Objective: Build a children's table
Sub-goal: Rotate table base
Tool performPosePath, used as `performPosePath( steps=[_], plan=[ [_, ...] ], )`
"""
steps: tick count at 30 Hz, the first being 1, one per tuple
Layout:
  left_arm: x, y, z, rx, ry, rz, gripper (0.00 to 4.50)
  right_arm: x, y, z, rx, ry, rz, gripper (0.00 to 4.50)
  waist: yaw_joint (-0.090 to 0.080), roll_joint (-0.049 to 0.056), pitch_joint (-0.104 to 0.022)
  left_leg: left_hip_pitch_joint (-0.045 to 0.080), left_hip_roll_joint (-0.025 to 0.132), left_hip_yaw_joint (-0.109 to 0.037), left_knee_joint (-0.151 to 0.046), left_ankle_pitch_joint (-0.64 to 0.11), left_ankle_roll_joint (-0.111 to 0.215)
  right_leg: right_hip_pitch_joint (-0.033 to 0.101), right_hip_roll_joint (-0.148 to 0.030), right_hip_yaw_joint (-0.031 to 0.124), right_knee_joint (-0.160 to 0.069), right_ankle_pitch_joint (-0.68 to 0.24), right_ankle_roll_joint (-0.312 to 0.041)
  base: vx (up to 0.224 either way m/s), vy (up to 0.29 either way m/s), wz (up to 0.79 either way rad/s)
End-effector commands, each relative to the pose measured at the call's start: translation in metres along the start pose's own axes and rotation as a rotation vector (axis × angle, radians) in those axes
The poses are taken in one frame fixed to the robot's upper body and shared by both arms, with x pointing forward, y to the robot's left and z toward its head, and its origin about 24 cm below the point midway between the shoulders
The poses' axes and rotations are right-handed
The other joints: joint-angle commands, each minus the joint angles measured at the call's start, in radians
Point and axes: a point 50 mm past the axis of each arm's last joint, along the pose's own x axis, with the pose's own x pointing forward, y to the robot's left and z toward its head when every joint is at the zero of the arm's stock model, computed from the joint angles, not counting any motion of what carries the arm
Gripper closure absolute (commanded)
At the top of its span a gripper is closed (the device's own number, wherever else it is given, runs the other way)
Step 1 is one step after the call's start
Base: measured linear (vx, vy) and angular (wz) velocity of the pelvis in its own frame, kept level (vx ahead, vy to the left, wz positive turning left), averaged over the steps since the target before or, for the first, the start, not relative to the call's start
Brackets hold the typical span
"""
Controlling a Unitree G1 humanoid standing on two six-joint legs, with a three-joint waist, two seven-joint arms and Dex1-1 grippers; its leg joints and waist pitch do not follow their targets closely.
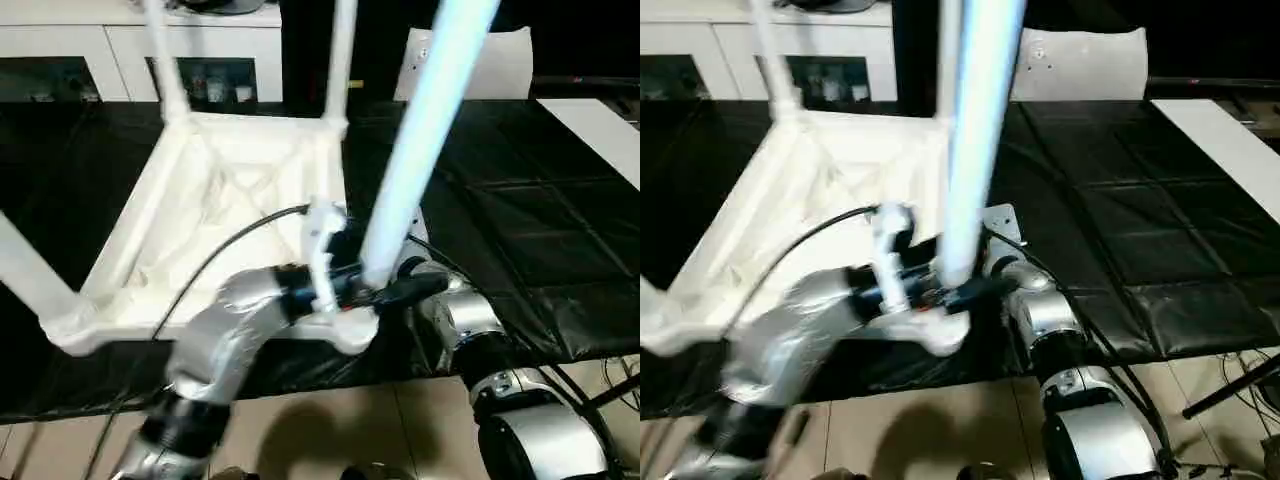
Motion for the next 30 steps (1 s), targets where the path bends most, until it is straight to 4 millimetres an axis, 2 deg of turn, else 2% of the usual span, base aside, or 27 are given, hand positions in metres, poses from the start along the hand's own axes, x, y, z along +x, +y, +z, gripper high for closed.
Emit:
performPosePath(
  steps=[1, 2, 3, 4, 6, 9, 12, 14, 15, 17, 18, 19, 21, 22, 23, 24, 25, 26, 27, 29, 30],
  plan=[
    [-0.003, 0.009, 0.004, 0.039, 0.006, 0.063, 0.03, -0.002, -0.011, 0.003, 0.030, -0.019, -0.045, 0.00, 0.010, 0.014, -0.072, 0.014, 0.067, -0.043, -0.064, -0.206, 0.004, 0.055, -0.101, 0.069, -0.076, -0.281, -0.159, 0.000, 0.000, 0.00],
    [-0.010, 0.014, 0.001, 0.039, 0.029, 0.074, 0.03, -0.005, -0.020, 0.005, 0.023, -0.045, -0.061, 0.00, 0.012, 0.017, -0.072, 0.014, 0.067, -0.044, -0.064, -0.207, 0.002, 0.055, -0.101, 0.068, -0.076, -0.283, -0.154, 0.000, 0.000, 0.00],
    [-0.015, 0.016, -0.001, 0.059, 0.055, 0.070, 0.03, -0.008, -0.026, 0.007, 0.026, -0.062, -0.072, 0.00, 0.015, 0.014, -0.073, 0.014, 0.067, -0.043, -0.063, -0.201, 0.005, 0.055, -0.101, 0.068, -0.075, -0.283, -0.152, 0.000, 0.000, 0.00],
    [-0.016, 0.016, -0.001, 0.059, 0.055, 0.070, 0.03, -0.008, -0.027, 0.007, 0.026, -0.062, -0.073, 0.00, 0.018, 0.016, -0.073, 0.015, 0.067, -0.043, -0.063, -0.197, 0.009, 0.054, -0.101, 0.068, -0.075, -0.284, -0.149, 0.000, 0.000, 0.00],
    [-0.036, 0.019, -0.012, 0.077, 0.131, 0.044, 0.03, -0.018, -0.042, 0.013, 0.023, -0.114, -0.075, 0.00, 0.026, 0.021, -0.075, 0.015, 0.067, -0.041, -0.063, -0.169, 0.018, 0.054, -0.099, 0.069, -0.070, -0.256, -0.142, 0.000, 0.000, 0.00],
    [-0.050, 0.020, -0.019, 0.080, 0.186, 0.006, 0.20, -0.026, -0.048, 0.015, -0.001, -0.148, -0.048, 0.00, 0.034, 0.024, -0.077, 0.016, 0.067, -0.039, -0.064, -0.153, 0.028, 0.053, -0.097, 0.070, -0.066, -0.225, -0.148, 0.000, 0.000, 0.00],
    [-0.078, 0.026, -0.031, 0.100, 0.338, -0.055, 0.49, -0.046, -0.052, 0.022, -0.061, -0.204, 0.079, 0.00, 0.038, 0.027, -0.073, 0.017, 0.067, -0.041, -0.067, -0.175, 0.032, 0.053, -0.095, 0.070, -0.073, -0.255, -0.139, 0.000, 0.000, 0.00],
    [-0.085, 0.029, -0.035, 0.131, 0.406, -0.075, 0.63, -0.053, -0.052, 0.022, -0.111, -0.201, 0.132, 0.00, 0.037, 0.026, -0.069, 0.020, 0.067, -0.043, -0.071, -0.196, 0.035, 0.049, -0.092, 0.070, -0.078, -0.290, -0.125, 0.000, 0.000, 0.00],
    [-0.090, 0.033, -0.038, 0.160, 0.453, -0.084, 0.73, -0.058, -0.052, 0.022, -0.154, -0.192, 0.175, 0.00, 0.039, 0.026, -0.068, 0.021, 0.067, -0.043, -0.071, -0.208, 0.026, 0.050, -0.095, 0.071, -0.080, -0.323, -0.117, 0.000, 0.000, 0.00],
    [-0.091, 0.036, -0.039, 0.181, 0.481, -0.090, 0.83, -0.064, -0.051, 0.023, -0.181, -0.189, 0.209, 0.00, 0.040, 0.027, -0.068, 0.023, 0.069, -0.043, -0.070, -0.221, 0.016, 0.048, -0.100, 0.072, -0.081, -0.354, -0.118, 0.000, 0.000, 0.00],
    [-0.094, 0.043, -0.043, 0.230, 0.548, -0.111, 0.98, -0.076, -0.052, 0.025, -0.235, -0.198, 0.262, 0.00, 0.047, 0.029, -0.066, 0.027, 0.067, -0.043, -0.071, -0.234, 0.022, 0.045, -0.098, 0.073, -0.095, -0.387, -0.094, 0.000, 0.000, 0.00],
    [-0.095, 0.045, -0.044, 0.247, 0.574, -0.126, 1.04, -0.080, -0.052, 0.026, -0.252, -0.200, 0.283, 0.00, 0.049, 0.023, -0.067, 0.025, 0.069, -0.045, -0.071, -0.231, 0.022, 0.048, -0.100, 0.073, -0.090, -0.386, -0.088, 0.000, 0.000, 0.00],
    [-0.094, 0.047, -0.045, 0.241, 0.594, -0.149, 1.20, -0.090, -0.052, 0.026, -0.296, -0.198, 0.324, 0.00, 0.055, 0.021, -0.068, 0.023, 0.070, -0.044, -0.072, -0.215, 0.021, 0.049, -0.104, 0.074, -0.088, -0.378, -0.092, 0.000, 0.000, 0.00],
    [-0.090, 0.052, -0.045, 0.246, 0.596, -0.154, 1.30, -0.102, -0.051, 0.026, -0.304, -0.193, 0.391, 0.00, 0.057, 0.024, -0.068, 0.021, 0.069, -0.045, -0.071, -0.210, 0.025, 0.050, -0.106, 0.073, -0.087, -0.372, -0.103, 0.000, 0.000, 0.00],
    [-0.090, 0.052, -0.045, 0.246, 0.596, -0.154, 1.30, -0.102, -0.051, 0.026, -0.304, -0.193, 0.391, 0.00, 0.062, 0.022, -0.068, 0.025, 0.068, -0.041, -0.069, -0.213, 0.031, 0.048, -0.103, 0.073, -0.094, -0.378, -0.095, 0.000, 0.000, 0.00],
    [-0.086, 0.053, -0.047, 0.242, 0.592, -0.161, 1.38, -0.111, -0.050, 0.023, -0.300, -0.171, 0.448, 0.00, 0.064, 0.026, -0.070, 0.018, 0.069, -0.045, -0.070, -0.200, 0.035, 0.053, -0.108, 0.073, -0.085, -0.359, -0.105, 0.000, 0.000, 0.00],
    [-0.084, 0.054, -0.048, 0.242, 0.597, -0.169, 1.45, -0.116, -0.049, 0.020, -0.298, -0.148, 0.492, 0.00, 0.066, 0.024, -0.069, 0.022, 0.068, -0.042, -0.069, -0.203, 0.042, 0.050, -0.102, 0.071, -0.094, -0.366, -0.096, 0.000, 0.000, 0.00],
    [-0.083, 0.055, -0.049, 0.234, 0.602, -0.179, 1.51, -0.122, -0.048, 0.018, -0.300, -0.125, 0.534, 0.00, 0.069, 0.022, -0.070, 0.023, 0.069, -0.043, -0.067, -0.205, 0.045, 0.052, -0.104, 0.071, -0.091, -0.360, -0.096, 0.000, 0.000, 0.00],
    [-0.081, 0.056, -0.049, 0.226, 0.602, -0.185, 1.57, -0.128, -0.047, 0.014, -0.291, -0.094, 0.581, 0.00, 0.076, 0.027, -0.071, 0.020, 0.071, -0.046, -0.068, -0.198, 0.052, 0.053, -0.107, 0.070, -0.092, -0.362, -0.096, 0.000, 0.000, 0.00],
    [-0.080, 0.057, -0.049, 0.227, 0.598, -0.185, 1.80, -0.131, -0.047, 0.012, -0.282, -0.083, 0.596, 0.00, 0.078, 0.020, -0.072, 0.016, 0.069, -0.045, -0.066, -0.193, 0.056, 0.056, -0.109, 0.068, -0.091, -0.363, -0.098, 0.000, 0.000, 0.00],
    [-0.079, 0.058, -0.050, 0.221, 0.598, -0.193, 1.88, -0.135, -0.046, 0.011, -0.272, -0.073, 0.612, 0.00, 0.077, 0.021, -0.071, 0.014, 0.068, -0.045, -0.066, -0.194, 0.058, 0.054, -0.109, 0.067, -0.094, -0.373, -0.098, 0.000, 0.000, 0.00]
  ],
)
